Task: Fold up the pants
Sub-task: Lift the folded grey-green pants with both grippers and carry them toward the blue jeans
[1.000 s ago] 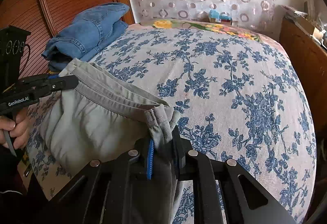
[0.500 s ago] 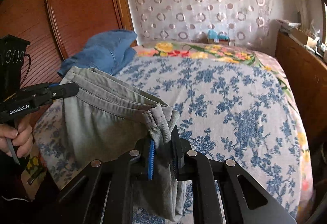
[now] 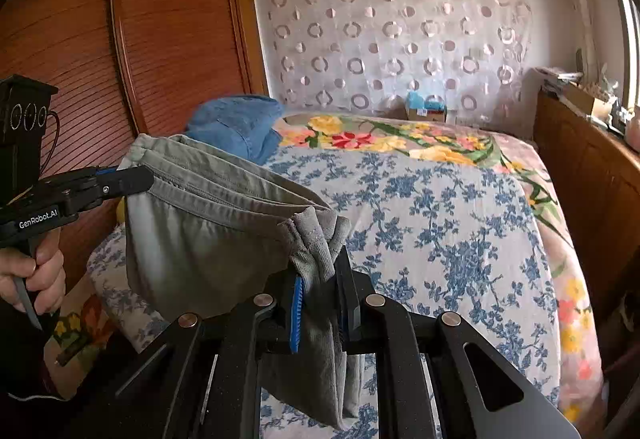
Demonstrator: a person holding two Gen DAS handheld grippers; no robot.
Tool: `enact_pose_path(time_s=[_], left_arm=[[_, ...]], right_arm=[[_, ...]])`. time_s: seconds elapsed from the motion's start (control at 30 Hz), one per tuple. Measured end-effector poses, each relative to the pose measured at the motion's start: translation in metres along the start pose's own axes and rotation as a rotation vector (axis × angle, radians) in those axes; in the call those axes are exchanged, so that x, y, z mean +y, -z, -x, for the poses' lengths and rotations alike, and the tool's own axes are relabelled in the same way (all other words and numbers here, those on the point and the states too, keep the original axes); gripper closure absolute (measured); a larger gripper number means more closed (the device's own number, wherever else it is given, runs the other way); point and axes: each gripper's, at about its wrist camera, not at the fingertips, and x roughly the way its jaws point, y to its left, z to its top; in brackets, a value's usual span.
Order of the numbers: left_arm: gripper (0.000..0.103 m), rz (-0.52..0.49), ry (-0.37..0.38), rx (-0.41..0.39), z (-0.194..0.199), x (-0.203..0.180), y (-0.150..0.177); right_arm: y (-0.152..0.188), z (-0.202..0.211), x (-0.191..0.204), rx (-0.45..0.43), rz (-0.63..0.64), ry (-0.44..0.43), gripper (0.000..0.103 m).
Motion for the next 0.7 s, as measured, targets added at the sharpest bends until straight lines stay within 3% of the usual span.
enact_pose_path(time_s=[0.37,0.7], left_arm=[[0.084,0.002,-0.049,-0.052,0.017,0.016,-0.022],[0.084,0.023,-0.100,-0.074,0.016,0.054,-0.050]], right_arm=[[-0.033,0.003,0.008,-0.045,0.063,-0.017,0.089],[-0.078,-0.039,0.004,-0.062,0.116,-0.053,0.089]])
